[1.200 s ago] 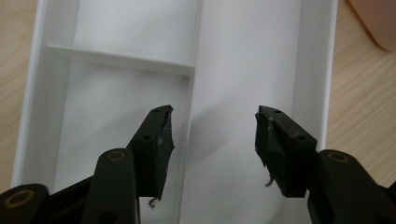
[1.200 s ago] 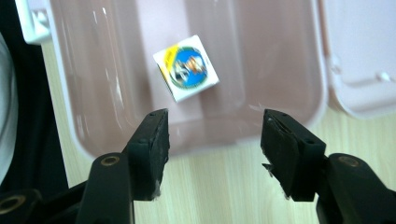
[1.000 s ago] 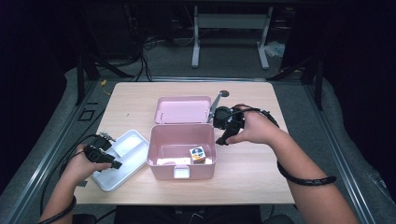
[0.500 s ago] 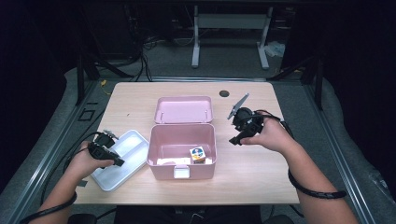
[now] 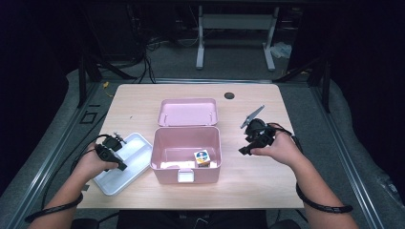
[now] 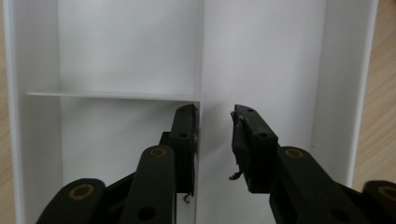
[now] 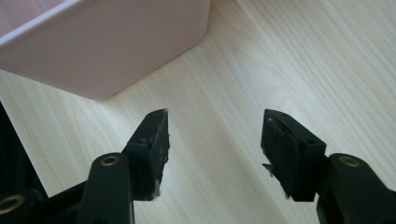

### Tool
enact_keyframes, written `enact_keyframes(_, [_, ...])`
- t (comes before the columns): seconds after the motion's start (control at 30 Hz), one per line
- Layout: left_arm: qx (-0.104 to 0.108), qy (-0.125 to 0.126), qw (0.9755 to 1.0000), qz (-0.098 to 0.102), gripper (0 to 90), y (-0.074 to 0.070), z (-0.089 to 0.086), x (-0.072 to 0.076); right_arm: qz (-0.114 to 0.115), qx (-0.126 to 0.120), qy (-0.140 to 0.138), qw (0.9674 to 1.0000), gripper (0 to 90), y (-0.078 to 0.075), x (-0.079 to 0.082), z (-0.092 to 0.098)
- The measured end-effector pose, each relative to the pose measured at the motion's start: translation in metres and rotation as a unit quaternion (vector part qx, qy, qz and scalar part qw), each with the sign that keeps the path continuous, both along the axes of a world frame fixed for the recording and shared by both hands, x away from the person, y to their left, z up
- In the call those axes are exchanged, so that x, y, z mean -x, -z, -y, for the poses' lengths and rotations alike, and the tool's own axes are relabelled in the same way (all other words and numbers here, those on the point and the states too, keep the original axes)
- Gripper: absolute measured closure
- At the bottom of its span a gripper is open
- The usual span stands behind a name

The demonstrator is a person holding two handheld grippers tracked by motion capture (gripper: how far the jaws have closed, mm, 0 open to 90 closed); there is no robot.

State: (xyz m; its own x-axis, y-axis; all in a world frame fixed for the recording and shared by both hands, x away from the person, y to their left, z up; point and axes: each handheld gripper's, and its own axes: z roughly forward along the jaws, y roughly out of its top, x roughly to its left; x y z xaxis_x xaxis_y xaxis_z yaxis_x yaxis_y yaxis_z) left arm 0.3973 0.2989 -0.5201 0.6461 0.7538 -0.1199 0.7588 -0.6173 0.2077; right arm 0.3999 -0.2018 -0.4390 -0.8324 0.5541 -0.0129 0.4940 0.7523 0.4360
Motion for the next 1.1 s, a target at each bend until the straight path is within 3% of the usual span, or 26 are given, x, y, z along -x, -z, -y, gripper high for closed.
enact_keyframes(0.4, [-0.021, 0.005, 0.9997, -0.01, 80.2, 0.003, 0.003, -0.007, 0.001, -0.009, 0.008, 0.9999, 42.3, 0.008, 0.0, 0.004])
enact_keyframes(0.53, [-0.035, 0.006, 0.9993, -0.009, 81.7, 0.005, 0.006, -0.008, 0.003, -0.002, 0.007, 1.0, 42.3, 0.01, -0.001, 0.003])
enact_keyframes(0.67, [-0.039, 0.006, 0.9992, -0.012, 81.2, 0.005, 0.007, -0.009, 0.001, 0.002, 0.008, 1.0, 42.3, 0.012, -0.001, 0.001])
enact_keyframes(0.87, [-0.036, -0.002, 0.9992, -0.017, 73.3, 0.005, 0.011, -0.008, 0.001, 0.011, 0.01, 0.9999, 42.3, 0.015, -0.002, 0.0])
enact_keyframes(1.1, [-0.047, 0.004, 0.9988, -0.01, 82.8, 0.005, 0.009, -0.009, -0.003, 0.012, 0.009, 0.9999, 42.3, 0.019, -0.002, 0.0])
